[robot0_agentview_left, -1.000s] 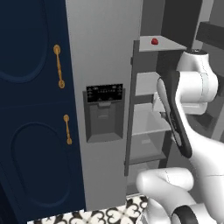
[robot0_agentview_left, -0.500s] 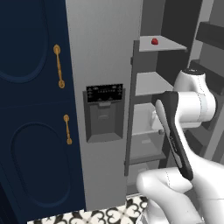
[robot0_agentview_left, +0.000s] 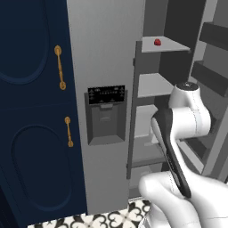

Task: Take the strawberry from the fridge and place it on top of the pancake, located on the dining counter.

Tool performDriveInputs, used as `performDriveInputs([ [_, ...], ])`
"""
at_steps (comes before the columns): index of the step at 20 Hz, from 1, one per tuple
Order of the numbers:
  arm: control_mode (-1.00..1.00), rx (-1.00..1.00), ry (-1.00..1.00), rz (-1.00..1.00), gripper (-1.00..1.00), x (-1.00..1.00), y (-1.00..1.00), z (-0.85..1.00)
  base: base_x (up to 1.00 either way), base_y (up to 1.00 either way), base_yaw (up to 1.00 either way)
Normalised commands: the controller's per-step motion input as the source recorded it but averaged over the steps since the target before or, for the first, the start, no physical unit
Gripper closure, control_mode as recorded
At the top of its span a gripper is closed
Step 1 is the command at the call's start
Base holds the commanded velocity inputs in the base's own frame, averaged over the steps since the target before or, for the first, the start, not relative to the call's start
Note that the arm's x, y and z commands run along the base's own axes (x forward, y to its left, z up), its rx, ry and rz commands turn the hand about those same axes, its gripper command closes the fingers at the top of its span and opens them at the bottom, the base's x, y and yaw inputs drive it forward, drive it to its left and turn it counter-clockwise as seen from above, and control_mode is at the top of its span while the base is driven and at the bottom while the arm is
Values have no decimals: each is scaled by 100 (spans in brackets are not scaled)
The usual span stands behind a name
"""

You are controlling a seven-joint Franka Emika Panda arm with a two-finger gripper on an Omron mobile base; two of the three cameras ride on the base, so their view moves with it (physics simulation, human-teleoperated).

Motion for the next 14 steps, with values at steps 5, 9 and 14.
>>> performDriveInputs([
  [5,-100,0,0,0,-100,0,0,0,0,0,0],
  [9,-100,0,0,1,-100,8,0,0,0,0,0],
  [14,100,0,0,0,-100,0,0,0,45,0,6],
])
